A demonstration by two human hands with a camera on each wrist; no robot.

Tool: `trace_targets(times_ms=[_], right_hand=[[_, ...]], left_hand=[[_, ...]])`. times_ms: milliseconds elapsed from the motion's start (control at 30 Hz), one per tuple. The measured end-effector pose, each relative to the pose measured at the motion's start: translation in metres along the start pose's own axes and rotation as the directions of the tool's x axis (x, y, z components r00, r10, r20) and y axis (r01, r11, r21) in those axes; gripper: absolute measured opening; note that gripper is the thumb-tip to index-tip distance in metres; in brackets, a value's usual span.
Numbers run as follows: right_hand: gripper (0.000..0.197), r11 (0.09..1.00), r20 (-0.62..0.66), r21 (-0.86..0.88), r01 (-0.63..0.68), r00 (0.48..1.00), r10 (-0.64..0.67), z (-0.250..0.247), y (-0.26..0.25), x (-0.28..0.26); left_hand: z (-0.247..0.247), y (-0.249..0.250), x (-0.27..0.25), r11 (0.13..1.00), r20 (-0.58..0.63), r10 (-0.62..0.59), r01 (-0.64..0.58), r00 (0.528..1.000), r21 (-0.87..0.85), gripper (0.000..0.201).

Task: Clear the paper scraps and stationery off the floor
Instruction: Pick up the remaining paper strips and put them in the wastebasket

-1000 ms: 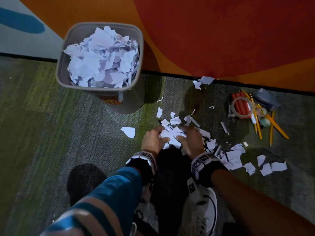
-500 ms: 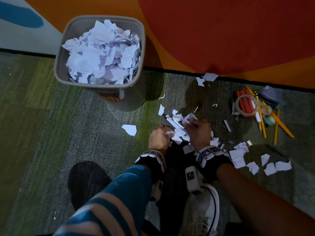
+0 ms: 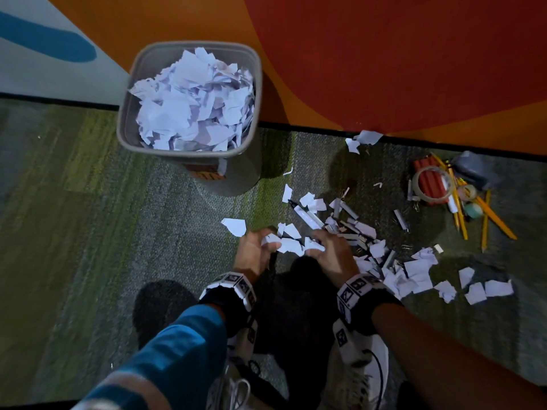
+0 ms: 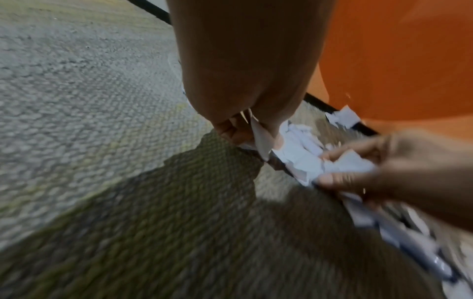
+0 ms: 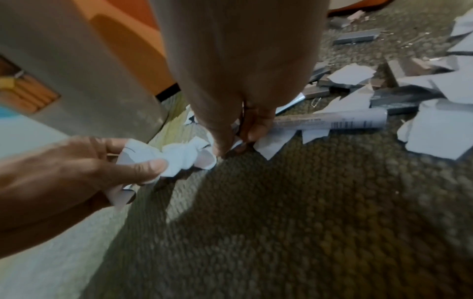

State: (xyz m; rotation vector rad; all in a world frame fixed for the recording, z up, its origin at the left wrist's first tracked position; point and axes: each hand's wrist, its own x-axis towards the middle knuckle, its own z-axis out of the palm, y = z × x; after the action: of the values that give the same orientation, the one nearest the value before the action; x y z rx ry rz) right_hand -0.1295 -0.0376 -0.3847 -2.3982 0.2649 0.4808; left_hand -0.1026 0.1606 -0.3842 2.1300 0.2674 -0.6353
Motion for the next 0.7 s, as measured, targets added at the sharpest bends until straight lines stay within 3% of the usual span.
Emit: trace_targets(times_ms=[167,267,400,567,700], right_hand=[[0.035,0.986,-0.067,-0.151,0.068,0.995,-0.079,0.006,0.006,-0.004],[0.021,0.98,-0.126,-0.177,0.097,0.985,-0.12,0.01,0.009,-0.008],[0.02,0.982,-0.176,-0.169,0.085,0.978,-0.115,0.019,0.016,-0.004],[0.014,0.985,-0.226,-0.149,0.088,0.967,-0.12,0.015,0.014,0.0],[0.013,0.994,-0.299,-0.014,0.105,0.949,-0.104,0.013,0.013,0.0]], left_hand=[[0.01,0.003,-0.009,0.991,0.055,0.05,-0.057,0.997,0.123,0.034],[0.014,0.013,-0.002,0.976,0.011,0.099,-0.099,0.995,0.196,0.05],[0.01,0.019,0.016,0.97,-0.037,0.054,-0.044,0.998,0.237,0.059],[0.012,0.014,0.022,0.961,0.004,0.119,-0.116,0.993,0.252,0.044],[0.015,0.014,0.021,0.982,-0.072,0.096,-0.083,0.993,0.169,0.028]])
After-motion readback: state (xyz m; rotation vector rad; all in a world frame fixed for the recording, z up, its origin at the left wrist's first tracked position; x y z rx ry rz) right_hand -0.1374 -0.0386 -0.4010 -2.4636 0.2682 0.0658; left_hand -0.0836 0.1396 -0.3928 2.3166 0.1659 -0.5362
